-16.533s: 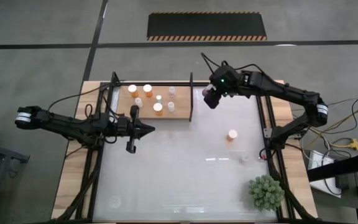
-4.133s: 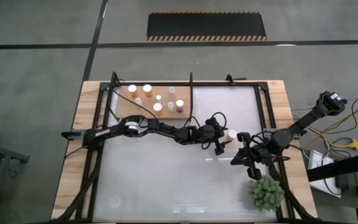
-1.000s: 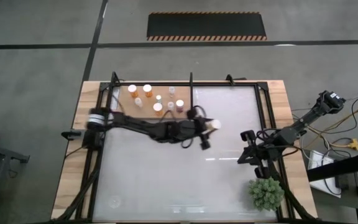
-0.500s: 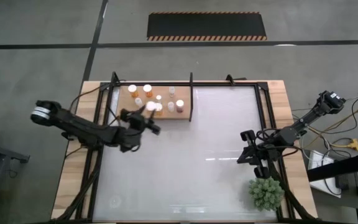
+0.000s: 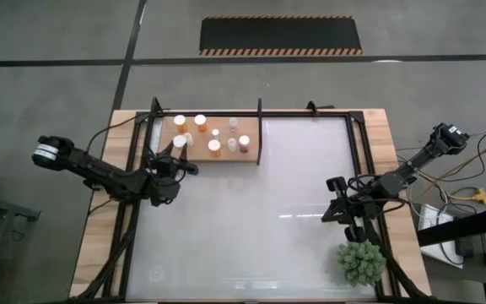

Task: Pick and place medicine bottles onto shelf by color
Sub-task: Put the large yellow pill bottle on the shelf

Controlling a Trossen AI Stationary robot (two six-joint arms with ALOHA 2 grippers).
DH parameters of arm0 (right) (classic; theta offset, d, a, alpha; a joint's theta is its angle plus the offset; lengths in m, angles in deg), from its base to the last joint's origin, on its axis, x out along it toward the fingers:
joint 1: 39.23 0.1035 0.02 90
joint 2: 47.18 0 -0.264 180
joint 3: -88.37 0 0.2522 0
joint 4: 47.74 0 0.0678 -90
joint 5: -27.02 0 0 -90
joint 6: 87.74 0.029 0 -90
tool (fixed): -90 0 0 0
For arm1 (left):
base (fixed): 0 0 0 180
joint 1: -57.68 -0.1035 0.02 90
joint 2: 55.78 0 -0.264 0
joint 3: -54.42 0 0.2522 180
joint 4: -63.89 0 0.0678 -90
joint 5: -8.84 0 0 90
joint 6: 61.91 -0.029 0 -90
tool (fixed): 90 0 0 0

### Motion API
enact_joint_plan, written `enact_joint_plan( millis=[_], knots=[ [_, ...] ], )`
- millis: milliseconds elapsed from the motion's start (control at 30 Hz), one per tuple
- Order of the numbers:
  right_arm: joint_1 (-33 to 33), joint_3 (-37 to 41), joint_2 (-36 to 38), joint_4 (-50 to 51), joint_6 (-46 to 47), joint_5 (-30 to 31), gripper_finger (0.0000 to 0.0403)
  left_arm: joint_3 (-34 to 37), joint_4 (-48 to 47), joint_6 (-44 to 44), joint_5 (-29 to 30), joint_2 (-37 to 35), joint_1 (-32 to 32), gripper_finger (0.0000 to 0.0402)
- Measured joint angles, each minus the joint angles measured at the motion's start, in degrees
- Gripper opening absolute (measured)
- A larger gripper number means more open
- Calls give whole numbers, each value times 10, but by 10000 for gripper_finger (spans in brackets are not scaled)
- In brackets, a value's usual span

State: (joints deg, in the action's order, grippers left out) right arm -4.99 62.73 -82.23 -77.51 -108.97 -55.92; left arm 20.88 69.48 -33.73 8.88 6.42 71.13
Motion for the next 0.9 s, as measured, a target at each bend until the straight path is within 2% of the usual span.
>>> enact_joint_plan(
  millis=[367,567,900],
  knots=[
    [0,0,0,0,2,0,9,55,-4,4,0,19,-15,174],
    [0,0,0,1,2,0,9,84,-4,50,-4,43,-15,174],
    [0,0,0,2,2,0,9,105,-4,181,-17,112,-20,174]
  ],
)
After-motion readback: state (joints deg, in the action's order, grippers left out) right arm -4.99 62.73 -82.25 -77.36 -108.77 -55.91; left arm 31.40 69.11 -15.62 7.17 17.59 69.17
